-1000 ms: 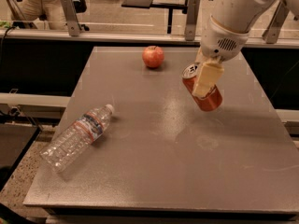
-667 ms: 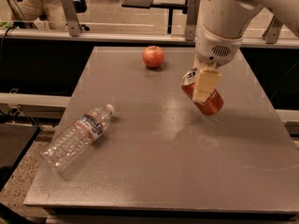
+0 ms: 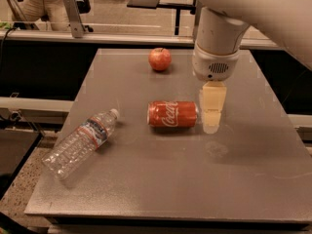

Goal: Knock coke can over

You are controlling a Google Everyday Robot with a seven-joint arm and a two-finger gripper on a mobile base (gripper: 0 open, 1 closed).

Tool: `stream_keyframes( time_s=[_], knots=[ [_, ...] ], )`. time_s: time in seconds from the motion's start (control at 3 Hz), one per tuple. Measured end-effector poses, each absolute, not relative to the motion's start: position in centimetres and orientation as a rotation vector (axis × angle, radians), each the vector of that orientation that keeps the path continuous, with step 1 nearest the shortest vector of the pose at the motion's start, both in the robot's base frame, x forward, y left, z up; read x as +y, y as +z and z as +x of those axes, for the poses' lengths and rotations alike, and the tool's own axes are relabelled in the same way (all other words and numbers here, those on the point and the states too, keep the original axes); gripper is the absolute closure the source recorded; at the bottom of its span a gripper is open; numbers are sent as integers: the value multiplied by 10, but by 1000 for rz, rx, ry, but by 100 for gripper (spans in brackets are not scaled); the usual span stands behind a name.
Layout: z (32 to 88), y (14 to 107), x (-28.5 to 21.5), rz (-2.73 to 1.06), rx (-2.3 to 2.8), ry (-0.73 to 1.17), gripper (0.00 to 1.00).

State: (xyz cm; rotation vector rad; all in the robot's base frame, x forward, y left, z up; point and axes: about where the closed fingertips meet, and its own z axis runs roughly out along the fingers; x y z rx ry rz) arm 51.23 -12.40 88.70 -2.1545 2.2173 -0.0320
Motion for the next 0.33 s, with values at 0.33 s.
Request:
stream_keyframes(
  time_s=[0.33],
  knots=[
    [512, 887, -124, -2154, 2217, -32, 0]
  ],
)
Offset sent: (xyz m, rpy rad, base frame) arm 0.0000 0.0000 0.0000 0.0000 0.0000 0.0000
